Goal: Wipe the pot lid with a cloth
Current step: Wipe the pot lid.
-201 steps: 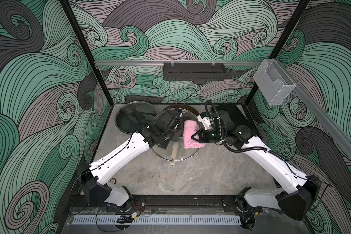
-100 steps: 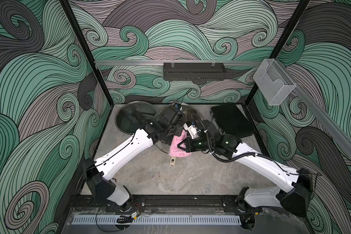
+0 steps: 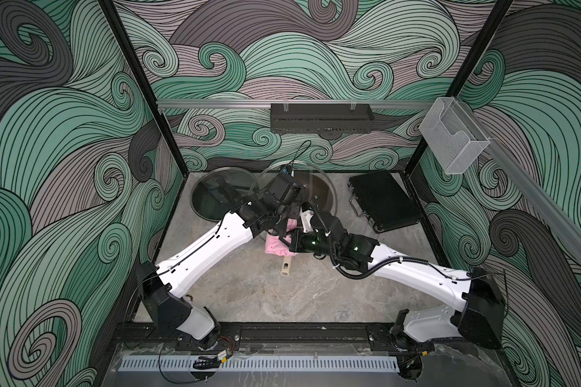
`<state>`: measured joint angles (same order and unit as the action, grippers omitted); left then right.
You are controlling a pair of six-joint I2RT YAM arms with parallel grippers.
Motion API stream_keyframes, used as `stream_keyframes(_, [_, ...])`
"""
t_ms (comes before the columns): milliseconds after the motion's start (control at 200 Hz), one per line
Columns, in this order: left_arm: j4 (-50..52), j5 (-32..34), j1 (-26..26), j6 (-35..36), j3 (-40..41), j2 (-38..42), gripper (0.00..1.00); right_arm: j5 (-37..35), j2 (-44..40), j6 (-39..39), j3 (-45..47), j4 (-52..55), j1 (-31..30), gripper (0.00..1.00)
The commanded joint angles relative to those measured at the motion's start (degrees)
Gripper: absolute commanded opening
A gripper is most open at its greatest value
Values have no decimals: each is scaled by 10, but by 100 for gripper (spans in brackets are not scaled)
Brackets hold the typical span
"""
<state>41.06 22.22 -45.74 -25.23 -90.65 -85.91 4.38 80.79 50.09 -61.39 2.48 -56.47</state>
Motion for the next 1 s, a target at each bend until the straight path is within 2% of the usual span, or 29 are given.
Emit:
stream_keyframes(0, [-108, -2, -5, -24, -51, 32, 0, -61, 20, 33, 8, -27, -9, 0])
stream_keyframes(175, [-87, 10, -4, 2, -50, 39, 0, -117, -24, 29, 23, 34, -5, 0])
stream_keyframes(285, [-76, 17, -4, 17, -42, 40, 0, -107, -63, 25, 28, 77, 19, 0])
stream_keyframes(440, [-60, 31, -4, 32, -29, 63, 0, -32, -103, 34, 43, 105, 83, 0])
stream_keyframes(605, [-59, 22, -4, 51, -8, 81, 0, 13, -134, -2, 24, 151, 145, 0])
stream_keyframes(786, [-75, -50, -5, 112, 31, 111, 0, 150, -116, -51, -44, 221, 248, 0])
stream_keyframes(881, [-58, -78, -5, 151, 39, 117, 0, 207, -82, -99, -101, 281, 276, 0])
stream_keyframes(991, [-59, -144, -6, 195, 60, 128, 0, 273, -33, -140, -157, 320, 287, 0])
